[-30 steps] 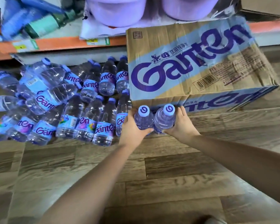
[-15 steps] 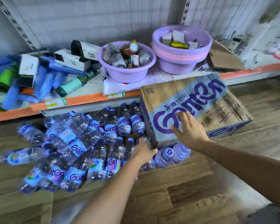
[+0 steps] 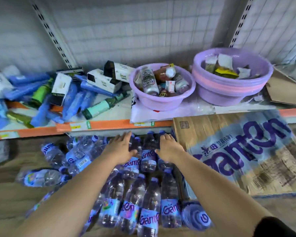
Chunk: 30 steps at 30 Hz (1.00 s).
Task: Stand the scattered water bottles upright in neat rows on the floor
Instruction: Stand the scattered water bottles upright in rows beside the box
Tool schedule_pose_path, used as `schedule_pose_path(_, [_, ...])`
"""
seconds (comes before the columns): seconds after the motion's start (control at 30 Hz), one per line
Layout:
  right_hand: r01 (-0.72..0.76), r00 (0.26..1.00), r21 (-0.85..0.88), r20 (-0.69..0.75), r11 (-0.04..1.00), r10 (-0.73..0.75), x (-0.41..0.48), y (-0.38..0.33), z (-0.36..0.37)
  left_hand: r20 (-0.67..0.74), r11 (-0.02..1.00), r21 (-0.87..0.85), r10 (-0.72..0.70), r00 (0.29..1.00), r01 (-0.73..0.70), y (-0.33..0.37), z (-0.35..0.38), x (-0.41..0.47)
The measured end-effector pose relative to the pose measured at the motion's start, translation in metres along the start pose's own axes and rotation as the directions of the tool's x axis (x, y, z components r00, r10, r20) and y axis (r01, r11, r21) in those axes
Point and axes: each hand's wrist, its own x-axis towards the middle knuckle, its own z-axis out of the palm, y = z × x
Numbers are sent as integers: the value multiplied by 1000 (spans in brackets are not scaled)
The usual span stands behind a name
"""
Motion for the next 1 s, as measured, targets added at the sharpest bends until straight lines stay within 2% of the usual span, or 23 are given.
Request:
schedule_pose_path(0.07, [-19, 1000, -25, -18, 1000, 19, 24, 6, 7, -41, 995, 98, 29, 999, -25, -3, 4, 22])
schedule_pose_path(0.17, [-3, 998, -126, -64, 992, -5, 56, 4, 23, -60, 989, 146, 42, 997, -33, -11, 24, 57])
schedule_pose_path(0.3, [-26, 998, -149, -58, 988, 17, 87, -14, 43, -12, 989, 136, 60, 998, -58, -22, 56, 93])
schedule_pose_path(0.47, [-88, 955, -122, -294, 989, 49, 95, -24, 75, -56, 973, 134, 199, 978, -190, -21, 86, 126])
schedule_pose_path(0.57, [-143, 960, -166, -262, 976, 96, 109, -13, 86, -45, 971, 71, 230, 972, -227, -16, 102, 143])
schedule_pose_path(0.67, [-242, 965, -208, -150, 948, 214, 133, -2, 82, 34, 984, -77, 162, 986, -159, -8, 110, 163])
schedule_pose_path(0.77, [-363, 932, -140, -32, 921, 362, 150, -2, 76, -12, 979, -195, 64, 998, -65, 2, 110, 180])
schedule_pose_path(0.83, [-399, 917, -81, -33, 913, 398, 157, -1, 70, -20, 984, -180, -12, 1000, 8, 8, 109, 189])
schedule_pose_path(0.93, [-426, 903, 45, -42, 903, 428, 158, 3, 63, 42, 974, -181, -133, 990, 139, 9, 112, 197])
schedule_pose_path(1.0, [-431, 898, 147, -25, 890, 439, 158, 6, 69, 76, 962, -214, -158, 984, 171, 7, 112, 196])
